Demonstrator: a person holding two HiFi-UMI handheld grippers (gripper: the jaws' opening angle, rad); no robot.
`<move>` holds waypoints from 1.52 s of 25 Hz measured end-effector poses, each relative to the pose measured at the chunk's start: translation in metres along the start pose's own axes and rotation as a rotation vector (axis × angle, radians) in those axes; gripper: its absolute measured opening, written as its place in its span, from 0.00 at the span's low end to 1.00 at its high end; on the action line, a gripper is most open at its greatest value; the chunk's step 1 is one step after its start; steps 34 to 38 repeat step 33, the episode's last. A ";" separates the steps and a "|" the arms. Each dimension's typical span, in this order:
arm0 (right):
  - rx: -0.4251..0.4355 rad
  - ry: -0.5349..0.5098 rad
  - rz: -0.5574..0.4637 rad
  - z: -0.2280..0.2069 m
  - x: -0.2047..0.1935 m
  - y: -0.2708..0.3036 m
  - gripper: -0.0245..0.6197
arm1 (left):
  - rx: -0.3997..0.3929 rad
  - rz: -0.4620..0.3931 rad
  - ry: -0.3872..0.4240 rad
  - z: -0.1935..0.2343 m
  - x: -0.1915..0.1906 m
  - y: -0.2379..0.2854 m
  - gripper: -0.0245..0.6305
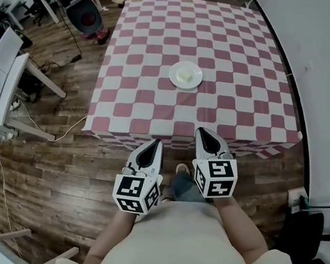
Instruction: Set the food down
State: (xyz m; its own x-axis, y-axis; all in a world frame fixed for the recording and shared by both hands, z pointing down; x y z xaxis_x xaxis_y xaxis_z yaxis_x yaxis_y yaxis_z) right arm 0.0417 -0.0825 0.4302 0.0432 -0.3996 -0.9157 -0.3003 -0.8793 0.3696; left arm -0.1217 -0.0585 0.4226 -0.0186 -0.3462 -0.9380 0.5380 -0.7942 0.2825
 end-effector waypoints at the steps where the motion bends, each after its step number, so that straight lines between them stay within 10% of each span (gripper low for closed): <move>1: 0.004 0.002 -0.001 0.003 -0.002 -0.004 0.05 | 0.000 0.000 -0.001 -0.001 -0.002 -0.003 0.05; 38: 0.064 0.025 -0.047 0.037 -0.026 -0.071 0.05 | 0.022 -0.008 -0.022 -0.026 -0.031 -0.057 0.05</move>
Point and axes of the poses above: the fingertips, and each gripper's own axes: y forward along the fingers, z to its left, x out of its top, the point moved 6 cm from there along -y, backward along the fingers, and after that the axes turned 3 degrees about y, right-handed, at the moved point
